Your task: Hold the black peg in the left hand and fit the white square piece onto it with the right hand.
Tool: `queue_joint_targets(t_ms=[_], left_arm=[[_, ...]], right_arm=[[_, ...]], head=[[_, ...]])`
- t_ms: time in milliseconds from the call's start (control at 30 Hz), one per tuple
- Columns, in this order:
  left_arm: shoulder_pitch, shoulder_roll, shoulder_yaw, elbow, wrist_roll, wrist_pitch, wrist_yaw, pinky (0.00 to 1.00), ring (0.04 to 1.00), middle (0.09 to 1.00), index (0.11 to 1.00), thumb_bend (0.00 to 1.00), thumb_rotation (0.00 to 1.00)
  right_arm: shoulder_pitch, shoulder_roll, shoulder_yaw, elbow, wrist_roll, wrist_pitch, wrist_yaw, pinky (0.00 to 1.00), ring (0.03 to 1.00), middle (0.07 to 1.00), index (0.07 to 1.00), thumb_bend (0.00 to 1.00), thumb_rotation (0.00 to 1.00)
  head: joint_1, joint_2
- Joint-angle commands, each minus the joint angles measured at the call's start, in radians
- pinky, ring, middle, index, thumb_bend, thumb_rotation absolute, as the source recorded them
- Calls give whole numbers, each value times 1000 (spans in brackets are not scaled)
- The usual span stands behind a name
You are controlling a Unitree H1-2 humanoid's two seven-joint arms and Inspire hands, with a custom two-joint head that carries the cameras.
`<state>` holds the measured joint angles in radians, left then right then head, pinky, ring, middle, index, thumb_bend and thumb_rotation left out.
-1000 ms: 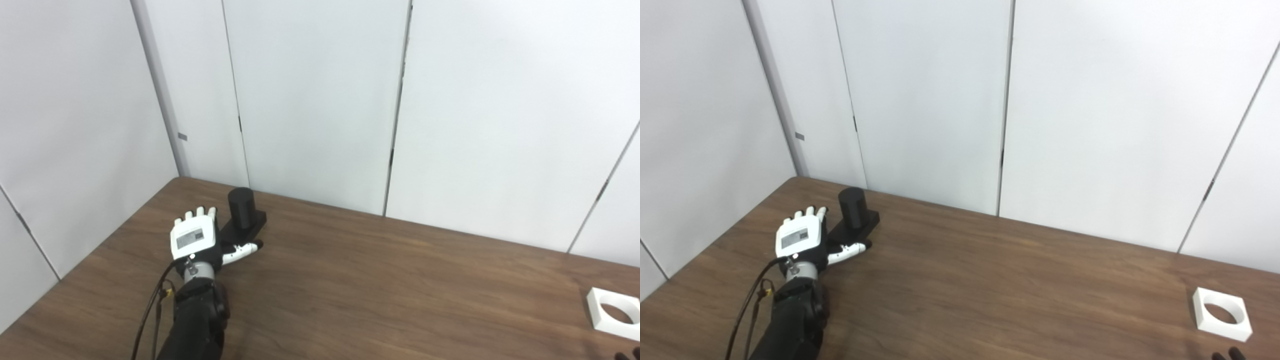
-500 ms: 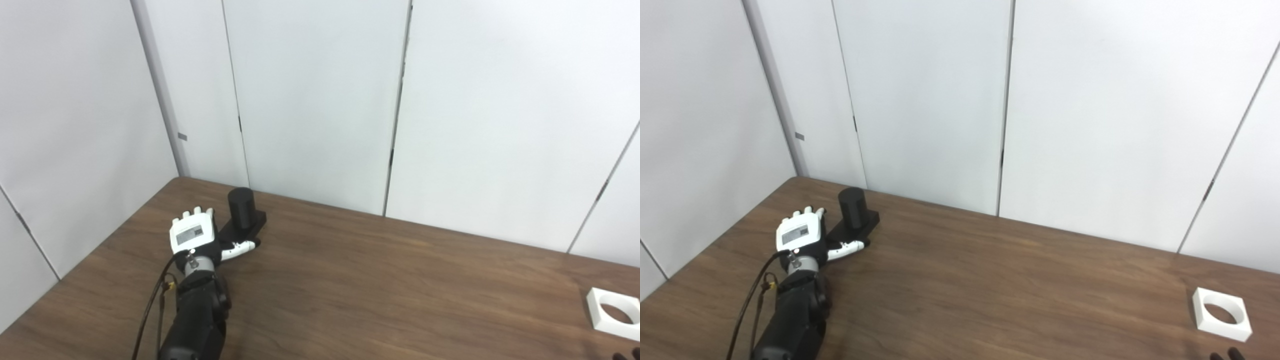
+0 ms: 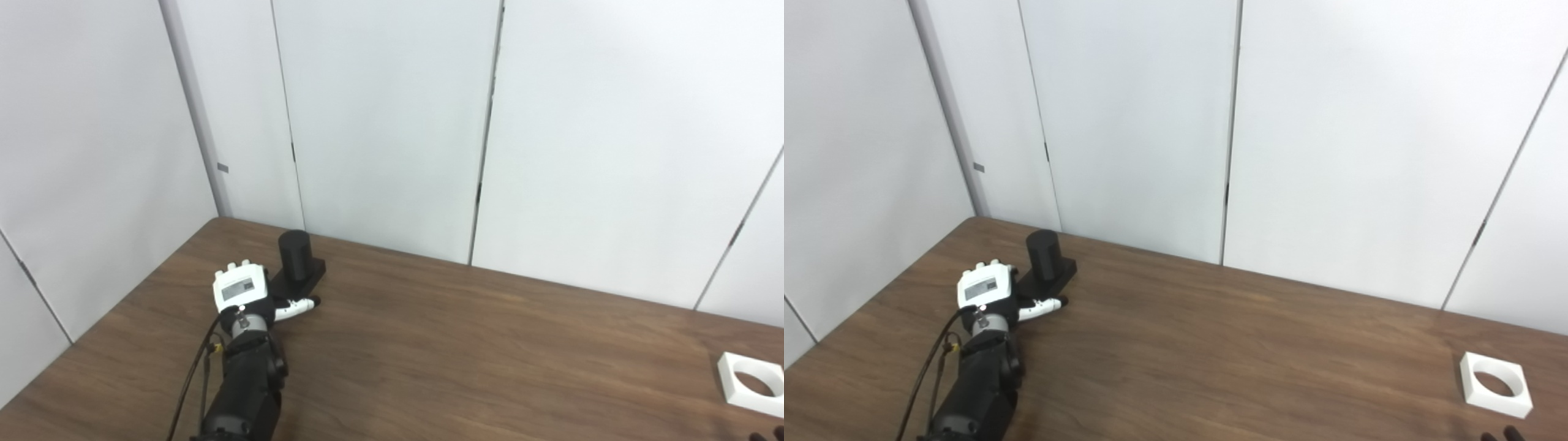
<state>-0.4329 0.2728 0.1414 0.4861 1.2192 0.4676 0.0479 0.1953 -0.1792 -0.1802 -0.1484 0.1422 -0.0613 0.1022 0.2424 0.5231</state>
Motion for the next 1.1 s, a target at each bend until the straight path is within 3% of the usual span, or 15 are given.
queue_joint_targets(t_ms=[0, 200, 467, 600, 800, 967, 1033, 1067], left_arm=[[-58, 33, -5, -13, 13, 2, 23, 1000, 1000, 972, 832, 923, 789], [-56, 39, -20, -12, 20, 2, -6, 1000, 993, 954, 827, 899, 768], [-55, 46, -32, -4, 8, 2, 2, 1000, 973, 915, 800, 843, 730], [-56, 50, -39, 10, -6, 2, 28, 1000, 975, 908, 774, 808, 709], [-50, 66, -75, 23, -37, 2, 90, 1000, 928, 856, 672, 716, 586], [-36, 79, -109, 14, -124, -2, 169, 1000, 887, 799, 568, 620, 355], [-32, 85, -121, 17, -159, -5, 202, 1000, 876, 778, 511, 543, 154], [-30, 87, -127, 18, -173, -6, 217, 1000, 873, 773, 499, 526, 112]], right_arm=[[26, 15, 5, -1, 12, 13, -6, 1000, 976, 930, 976, 609, 1000], [26, 13, 6, 2, 11, 4, -4, 1000, 976, 923, 975, 609, 1000], [28, 8, 10, -1, -5, 3, -7, 1000, 962, 923, 986, 603, 1000], [30, 7, 12, -5, 3, 9, -4, 1000, 974, 928, 983, 617, 1000], [30, 5, 14, -2, 0, 4, -3, 1000, 981, 929, 985, 635, 1000], [33, 7, 13, -13, -2, 14, -10, 1000, 975, 927, 983, 606, 1000], [32, 3, 15, -13, -7, 18, -10, 1000, 978, 924, 986, 615, 1000], [32, 3, 15, -14, -2, 20, -8, 1000, 980, 925, 987, 614, 1000]], head=[[1, 0], [-1, 1], [-2, 9], [-6, 10], [-7, 12], [-8, 15], [-8, 15], [-8, 15]])
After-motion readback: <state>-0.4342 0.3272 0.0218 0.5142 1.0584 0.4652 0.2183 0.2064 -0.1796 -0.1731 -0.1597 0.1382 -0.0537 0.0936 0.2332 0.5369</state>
